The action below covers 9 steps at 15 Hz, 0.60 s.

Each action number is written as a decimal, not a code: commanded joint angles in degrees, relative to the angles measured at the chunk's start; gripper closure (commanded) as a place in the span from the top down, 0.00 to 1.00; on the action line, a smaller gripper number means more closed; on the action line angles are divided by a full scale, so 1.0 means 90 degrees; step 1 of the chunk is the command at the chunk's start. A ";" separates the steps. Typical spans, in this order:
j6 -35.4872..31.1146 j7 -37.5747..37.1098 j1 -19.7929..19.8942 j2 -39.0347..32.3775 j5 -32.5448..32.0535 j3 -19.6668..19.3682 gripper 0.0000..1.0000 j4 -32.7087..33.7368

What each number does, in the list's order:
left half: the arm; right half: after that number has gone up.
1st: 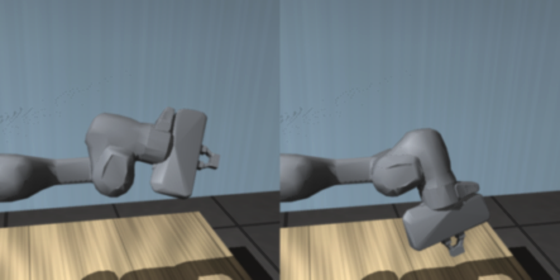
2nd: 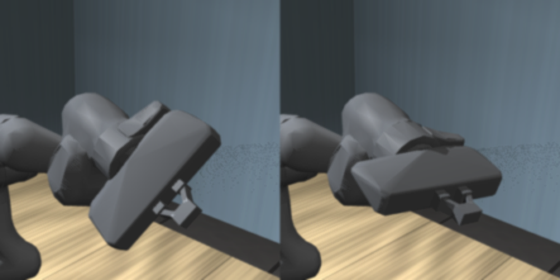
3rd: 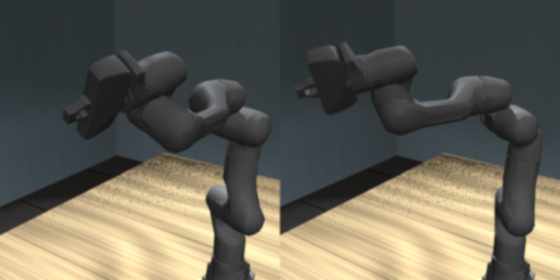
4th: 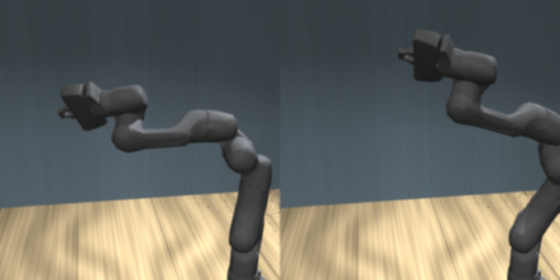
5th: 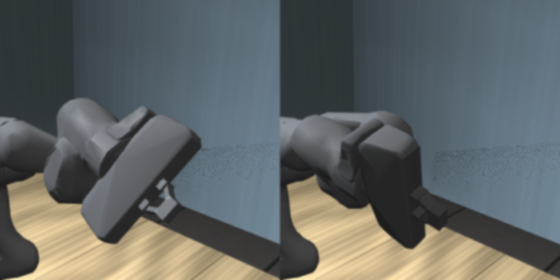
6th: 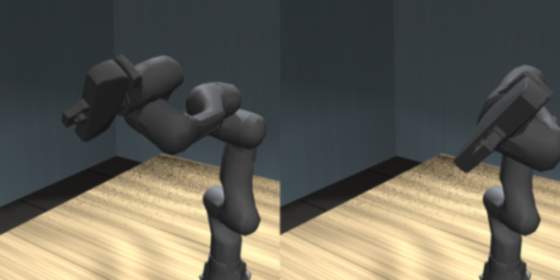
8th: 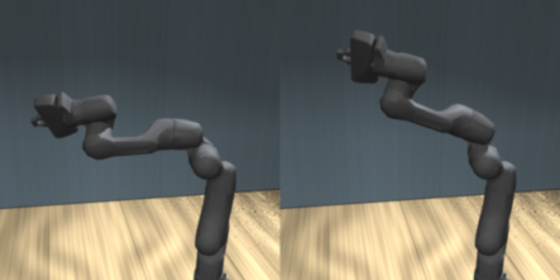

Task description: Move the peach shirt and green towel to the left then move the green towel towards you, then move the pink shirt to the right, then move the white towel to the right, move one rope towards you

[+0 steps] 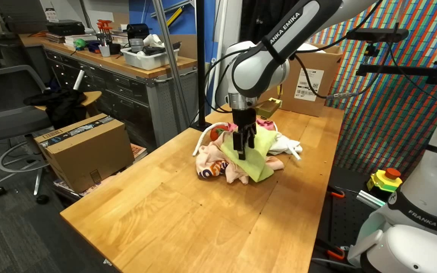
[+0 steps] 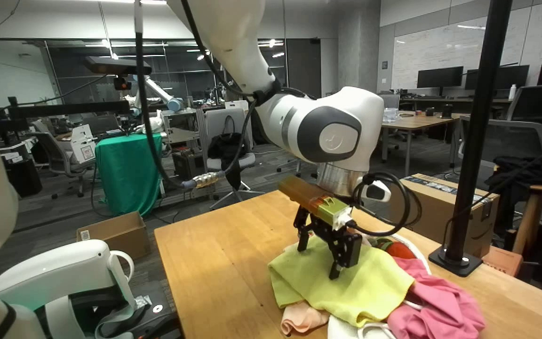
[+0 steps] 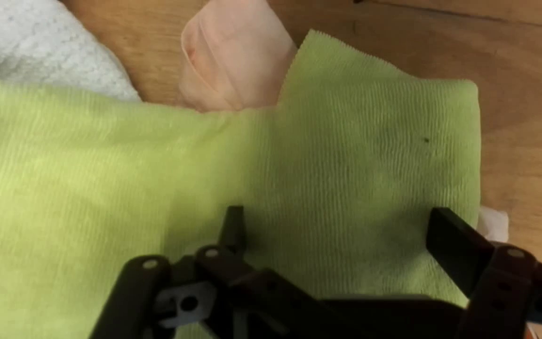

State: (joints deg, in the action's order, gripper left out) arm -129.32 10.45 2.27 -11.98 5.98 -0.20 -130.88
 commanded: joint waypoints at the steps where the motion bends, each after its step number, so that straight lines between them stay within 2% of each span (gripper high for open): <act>1: -0.0328 0.0455 0.0070 0.0220 0.0110 0.0067 0.94 -0.0487; 2: -0.0396 0.0492 0.0071 0.0262 0.0122 0.0065 0.74 -0.0581; 9: -0.1079 0.0454 -0.0009 0.0836 0.0057 0.0079 0.21 -0.1342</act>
State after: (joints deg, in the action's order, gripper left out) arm -136.59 14.08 2.26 -9.27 5.98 -0.08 -138.28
